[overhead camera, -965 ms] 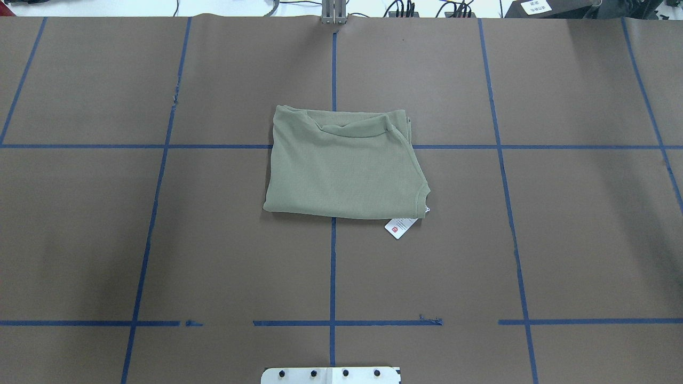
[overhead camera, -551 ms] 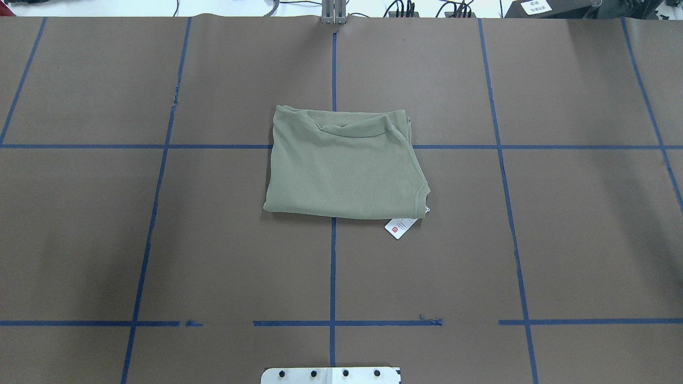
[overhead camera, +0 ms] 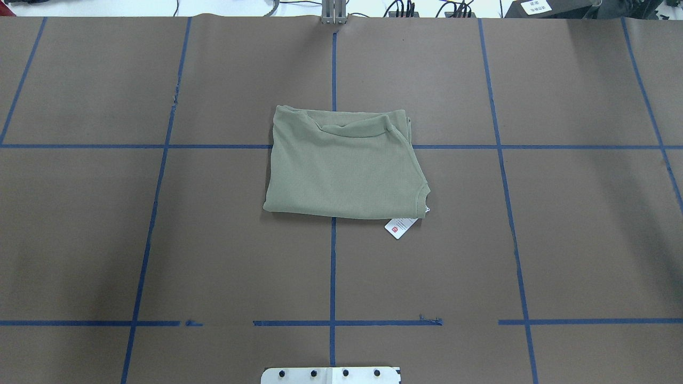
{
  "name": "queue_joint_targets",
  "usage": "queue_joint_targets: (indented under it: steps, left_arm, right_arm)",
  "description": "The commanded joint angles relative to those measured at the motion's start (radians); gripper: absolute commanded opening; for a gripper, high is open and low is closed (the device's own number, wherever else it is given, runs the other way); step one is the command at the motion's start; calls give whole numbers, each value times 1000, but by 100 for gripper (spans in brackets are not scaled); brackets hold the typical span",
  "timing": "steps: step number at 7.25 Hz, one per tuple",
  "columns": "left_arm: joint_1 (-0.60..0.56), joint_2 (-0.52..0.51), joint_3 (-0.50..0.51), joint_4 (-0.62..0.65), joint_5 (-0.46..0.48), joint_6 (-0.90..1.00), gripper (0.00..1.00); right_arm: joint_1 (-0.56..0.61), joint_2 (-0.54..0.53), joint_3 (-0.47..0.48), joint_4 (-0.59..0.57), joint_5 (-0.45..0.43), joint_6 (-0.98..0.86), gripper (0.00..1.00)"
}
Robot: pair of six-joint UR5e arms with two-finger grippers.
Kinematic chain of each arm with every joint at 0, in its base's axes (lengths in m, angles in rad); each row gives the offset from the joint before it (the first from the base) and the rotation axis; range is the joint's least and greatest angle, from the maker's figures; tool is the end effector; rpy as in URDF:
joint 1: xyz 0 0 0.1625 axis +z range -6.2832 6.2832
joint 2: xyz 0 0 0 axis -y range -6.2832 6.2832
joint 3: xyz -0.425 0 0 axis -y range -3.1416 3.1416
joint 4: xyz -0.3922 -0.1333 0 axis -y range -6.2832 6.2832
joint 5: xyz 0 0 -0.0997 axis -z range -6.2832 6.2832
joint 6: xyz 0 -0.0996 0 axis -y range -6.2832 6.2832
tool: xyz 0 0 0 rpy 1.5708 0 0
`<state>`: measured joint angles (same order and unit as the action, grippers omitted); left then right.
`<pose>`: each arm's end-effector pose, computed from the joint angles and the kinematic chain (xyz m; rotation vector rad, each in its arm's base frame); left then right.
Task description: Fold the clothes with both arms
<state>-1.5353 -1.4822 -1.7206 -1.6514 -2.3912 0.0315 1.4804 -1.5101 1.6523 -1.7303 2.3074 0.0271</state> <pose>-0.0440 -0.4640 0.6150 0.1322 0.8197 0.1213 0.0199 -0.5163 0.6066 -0.0597 -0.7344 -0.0540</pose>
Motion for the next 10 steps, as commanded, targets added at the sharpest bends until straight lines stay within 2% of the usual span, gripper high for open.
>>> queue_joint_targets:
  steps: [1, 3, 5, 10]
  left_arm:
    - [0, 17, -2, 37, 21, -1, 100]
    - [3, 8, 4, 38, 44, -1, 100]
    - [3, 3, -29, 36, 43, 2, 100]
    - [4, -18, -31, 38, 35, 5, 100]
  right_arm:
    - [-2, 1, 9, 0, 1, 1, 100]
    - [-2, -1, 7, 0, 1, 1, 100]
    - [-2, 2, 6, 0, 1, 1, 100]
    - [-3, 16, 6, 0, 0, 5, 100]
